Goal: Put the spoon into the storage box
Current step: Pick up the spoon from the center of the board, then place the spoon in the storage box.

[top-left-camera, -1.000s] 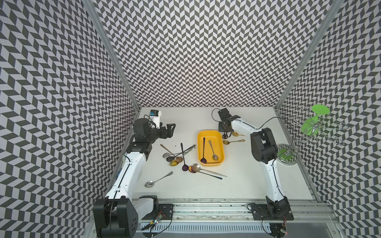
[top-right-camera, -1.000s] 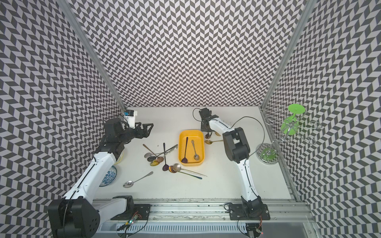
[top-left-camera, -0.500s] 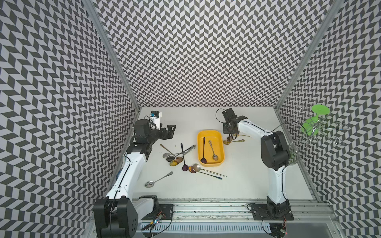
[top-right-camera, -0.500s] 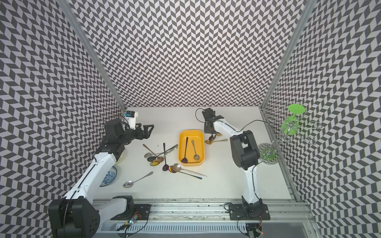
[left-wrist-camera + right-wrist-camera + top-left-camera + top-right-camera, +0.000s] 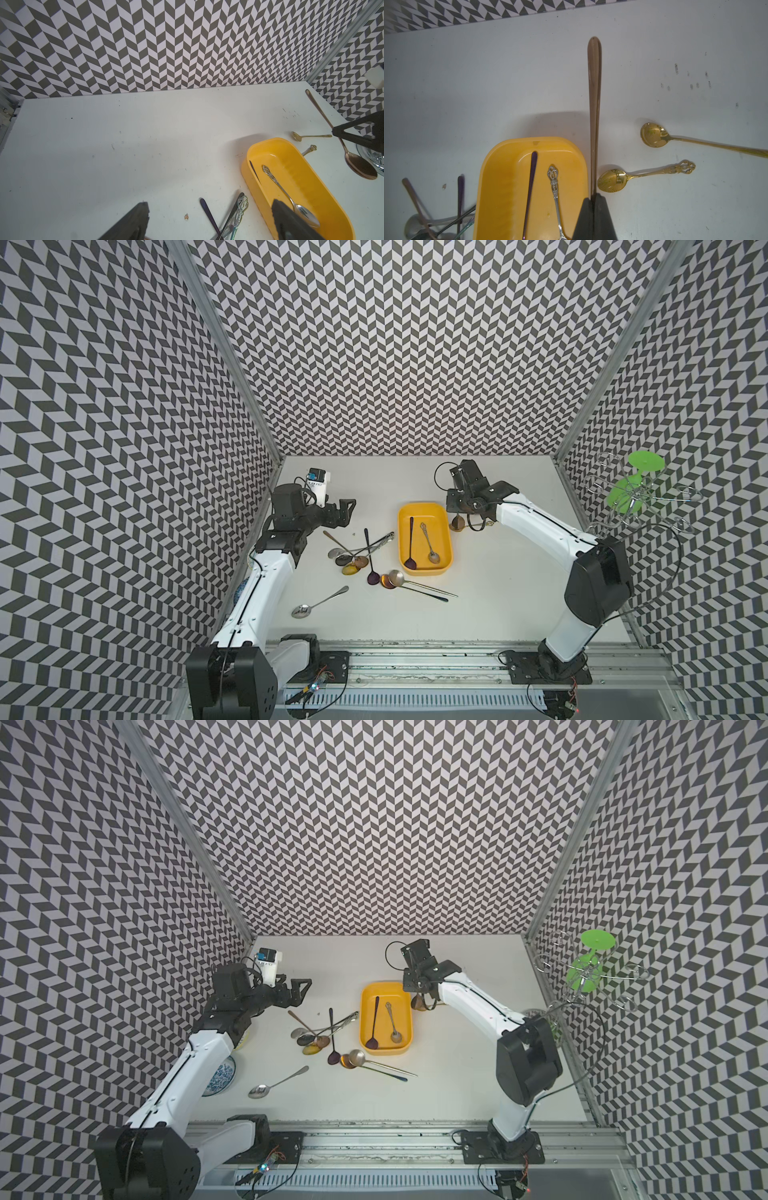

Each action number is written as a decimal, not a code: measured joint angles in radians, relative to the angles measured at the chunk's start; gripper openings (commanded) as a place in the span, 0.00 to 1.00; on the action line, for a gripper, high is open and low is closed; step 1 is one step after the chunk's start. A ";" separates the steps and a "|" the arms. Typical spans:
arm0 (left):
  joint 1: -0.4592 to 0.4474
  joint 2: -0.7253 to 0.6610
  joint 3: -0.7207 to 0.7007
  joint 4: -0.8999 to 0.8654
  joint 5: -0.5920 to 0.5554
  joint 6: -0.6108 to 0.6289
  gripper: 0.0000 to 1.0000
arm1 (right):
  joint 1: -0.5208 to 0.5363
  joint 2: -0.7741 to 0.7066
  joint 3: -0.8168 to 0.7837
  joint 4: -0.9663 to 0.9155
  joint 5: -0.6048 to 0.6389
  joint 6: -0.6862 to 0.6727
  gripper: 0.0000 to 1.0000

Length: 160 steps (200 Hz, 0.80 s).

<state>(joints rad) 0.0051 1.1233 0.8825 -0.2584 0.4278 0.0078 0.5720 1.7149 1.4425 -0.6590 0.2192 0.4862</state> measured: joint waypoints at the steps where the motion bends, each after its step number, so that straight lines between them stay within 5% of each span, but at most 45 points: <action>1: 0.000 -0.001 -0.001 -0.003 -0.001 0.000 0.96 | 0.002 -0.002 -0.002 0.000 -0.001 0.002 0.00; 106: 0.036 -0.017 -0.127 -0.060 -0.047 -0.024 0.99 | 0.134 -0.048 -0.175 0.086 -0.089 0.113 0.02; 160: 0.091 0.014 -0.157 -0.043 -0.021 -0.082 0.99 | 0.146 -0.043 -0.196 0.123 -0.102 0.126 0.28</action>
<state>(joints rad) 0.0959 1.1374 0.7258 -0.3019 0.4065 -0.0742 0.7177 1.6714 1.2461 -0.5358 0.1173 0.6121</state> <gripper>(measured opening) 0.992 0.238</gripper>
